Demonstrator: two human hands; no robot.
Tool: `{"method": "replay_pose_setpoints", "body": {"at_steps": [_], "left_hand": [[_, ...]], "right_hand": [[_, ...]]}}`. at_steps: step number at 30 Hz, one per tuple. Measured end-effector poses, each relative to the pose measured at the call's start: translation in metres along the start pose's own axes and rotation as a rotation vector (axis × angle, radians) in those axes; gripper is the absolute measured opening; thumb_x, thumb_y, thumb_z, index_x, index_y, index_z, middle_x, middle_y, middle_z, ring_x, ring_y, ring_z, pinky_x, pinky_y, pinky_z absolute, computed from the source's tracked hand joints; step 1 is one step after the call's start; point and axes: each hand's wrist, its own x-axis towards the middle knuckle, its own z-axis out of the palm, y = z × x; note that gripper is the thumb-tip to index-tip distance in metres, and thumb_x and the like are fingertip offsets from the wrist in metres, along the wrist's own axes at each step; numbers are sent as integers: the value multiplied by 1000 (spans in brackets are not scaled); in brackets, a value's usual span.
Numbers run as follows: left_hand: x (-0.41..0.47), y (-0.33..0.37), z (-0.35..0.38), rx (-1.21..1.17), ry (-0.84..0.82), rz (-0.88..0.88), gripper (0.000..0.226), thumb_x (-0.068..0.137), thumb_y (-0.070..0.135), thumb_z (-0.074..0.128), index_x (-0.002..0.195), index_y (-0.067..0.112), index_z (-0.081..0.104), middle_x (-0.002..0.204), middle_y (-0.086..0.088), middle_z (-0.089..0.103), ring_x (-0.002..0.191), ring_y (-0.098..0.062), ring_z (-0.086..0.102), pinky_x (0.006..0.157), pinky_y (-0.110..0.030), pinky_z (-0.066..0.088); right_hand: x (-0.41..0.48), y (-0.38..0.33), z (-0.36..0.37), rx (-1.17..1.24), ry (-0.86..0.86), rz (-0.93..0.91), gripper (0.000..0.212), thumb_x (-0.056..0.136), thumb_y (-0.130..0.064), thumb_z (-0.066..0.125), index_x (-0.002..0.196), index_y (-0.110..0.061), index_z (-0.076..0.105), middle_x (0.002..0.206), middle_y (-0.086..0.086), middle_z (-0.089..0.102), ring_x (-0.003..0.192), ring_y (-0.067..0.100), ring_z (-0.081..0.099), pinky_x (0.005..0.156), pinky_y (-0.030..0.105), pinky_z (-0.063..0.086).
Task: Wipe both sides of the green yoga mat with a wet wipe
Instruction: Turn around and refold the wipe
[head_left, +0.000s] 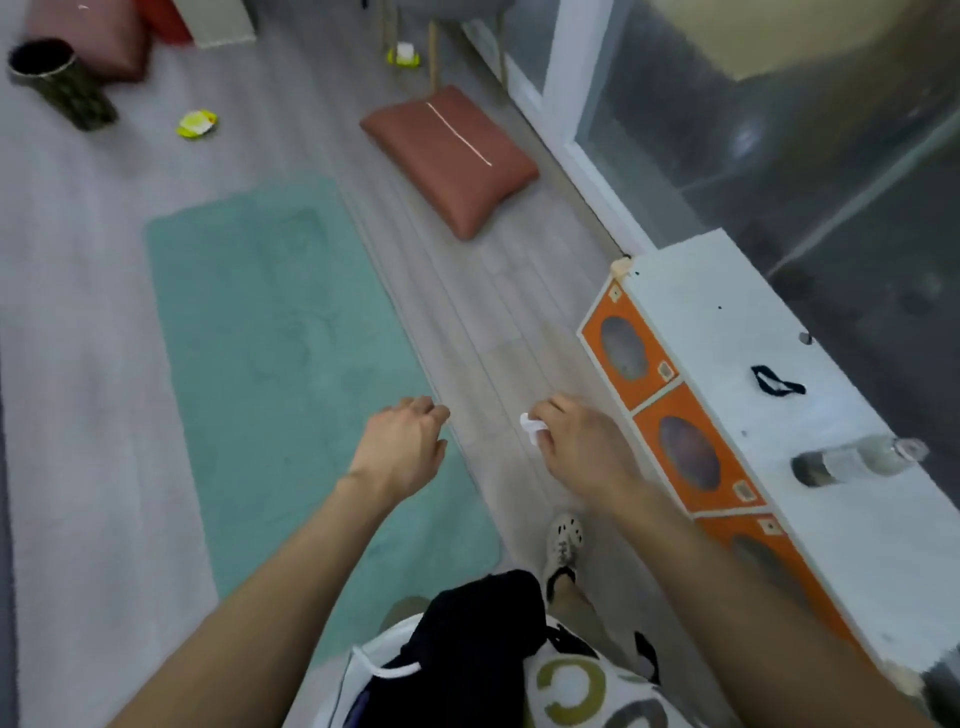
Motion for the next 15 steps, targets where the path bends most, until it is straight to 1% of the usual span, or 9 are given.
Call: {"method": "replay_pose_setpoints", "body": {"at_steps": [2, 4, 6, 9, 12, 15], "left_hand": [[18, 1, -6, -20, -9, -130, 33, 94, 35, 65, 121, 18, 68, 113, -4, 68, 106, -32, 67, 82, -41, 57], [26, 5, -11, -42, 21, -243, 31, 93, 35, 67, 119, 18, 69, 111, -3, 68, 103, -31, 67, 79, -41, 57], [30, 4, -13, -55, 23, -364, 30, 91, 34, 68, 117, 18, 69, 109, -3, 69, 101, -32, 68, 78, -41, 57], [30, -1, -7, -96, 33, -567, 31, 90, 37, 69, 116, 20, 69, 108, -2, 69, 100, -31, 68, 75, -40, 57], [34, -8, 3, -153, 57, -757, 31, 89, 37, 69, 115, 21, 69, 107, -1, 69, 99, -30, 68, 74, -39, 57], [48, -19, 12, -221, 75, -894, 31, 88, 36, 71, 114, 20, 70, 105, -3, 69, 99, -32, 69, 73, -39, 56]], "right_hand": [[38, 21, -5, 18, -50, -103, 16, 94, -17, 64, 109, -18, 69, 104, 3, 63, 95, 28, 62, 69, 36, 49], [74, 34, -9, 7, -130, -207, 16, 94, -17, 64, 110, -18, 68, 104, 1, 63, 93, 26, 62, 69, 34, 47], [113, 38, -11, -10, -190, -328, 16, 96, -17, 63, 111, -18, 68, 104, 1, 62, 93, 26, 63, 72, 36, 51], [168, 24, -10, -28, -294, -506, 17, 94, -14, 64, 110, -18, 69, 103, 2, 63, 92, 28, 63, 73, 39, 53], [220, 0, -5, -67, -335, -720, 15, 90, -12, 66, 103, -17, 69, 97, 1, 62, 87, 30, 64, 66, 38, 51], [267, -24, -2, -121, -359, -884, 13, 89, -13, 66, 100, -18, 69, 95, 1, 62, 85, 29, 65, 64, 37, 51]]}}
